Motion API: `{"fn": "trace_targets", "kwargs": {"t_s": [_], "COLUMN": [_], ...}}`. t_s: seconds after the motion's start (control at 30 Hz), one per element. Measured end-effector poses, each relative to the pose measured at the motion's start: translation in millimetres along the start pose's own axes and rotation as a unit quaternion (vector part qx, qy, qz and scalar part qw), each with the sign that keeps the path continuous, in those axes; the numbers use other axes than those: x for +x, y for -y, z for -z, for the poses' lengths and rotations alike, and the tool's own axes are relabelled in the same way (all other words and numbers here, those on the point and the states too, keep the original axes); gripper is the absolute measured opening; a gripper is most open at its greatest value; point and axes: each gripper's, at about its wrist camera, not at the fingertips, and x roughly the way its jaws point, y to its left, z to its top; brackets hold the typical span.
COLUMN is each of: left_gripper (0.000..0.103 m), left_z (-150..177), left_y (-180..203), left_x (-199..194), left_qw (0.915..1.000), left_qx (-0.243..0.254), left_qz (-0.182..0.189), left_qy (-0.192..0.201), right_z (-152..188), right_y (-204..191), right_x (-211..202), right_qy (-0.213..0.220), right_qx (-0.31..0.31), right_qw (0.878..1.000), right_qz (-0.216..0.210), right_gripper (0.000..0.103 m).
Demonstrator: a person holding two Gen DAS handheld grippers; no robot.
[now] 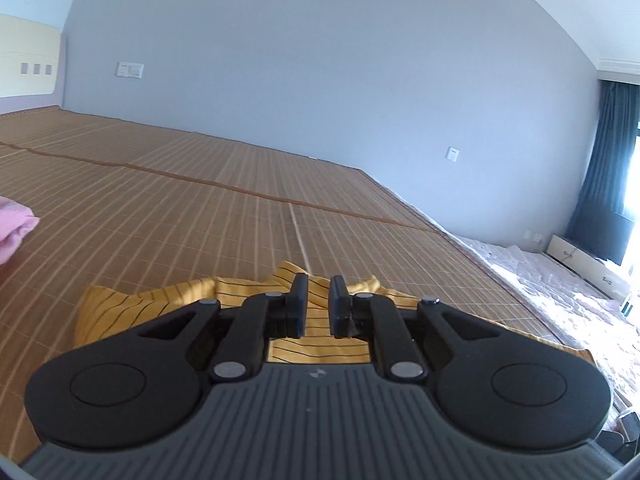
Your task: Fold clothes
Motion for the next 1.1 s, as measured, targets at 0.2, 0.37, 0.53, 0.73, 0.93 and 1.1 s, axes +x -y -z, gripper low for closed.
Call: {"fn": "trace_targets", "kwargs": {"t_s": [0.2,0.37,0.53,0.73,0.93,1.1], "left_gripper": [0.015,0.028,0.059,0.064,0.064,0.070], "left_z": [23,25,27,32,43,41], "left_y": [22,-13,-62,-101,-111,-112], "left_x": [5,-35,-74,-90,-90,-101], "left_qw": [0.9983,0.9981,0.9960,0.9972,0.9970,0.9962], "left_qx": [0.016,0.057,0.080,0.062,0.070,0.087], "left_qz": [0.047,0.016,-0.017,-0.015,0.000,-0.001], "left_qy": [-0.030,-0.019,-0.036,-0.039,-0.035,-0.012], "right_z": [0,-5,-14,-59,-106,-112], "right_y": [2,4,-1,-32,-76,-93], "right_x": [-1,-9,-25,-3,79,121], "right_qy": [0.002,0.013,0.051,0.080,0.038,0.015], "right_qx": [0.003,0.030,0.092,0.194,0.215,0.232], "right_qw": [1.000,0.999,0.984,0.949,0.949,0.953], "right_qz": [-0.006,-0.033,-0.147,-0.235,-0.226,-0.196], "right_gripper": [0.083,0.082,0.082,0.080,0.065,0.046]}}
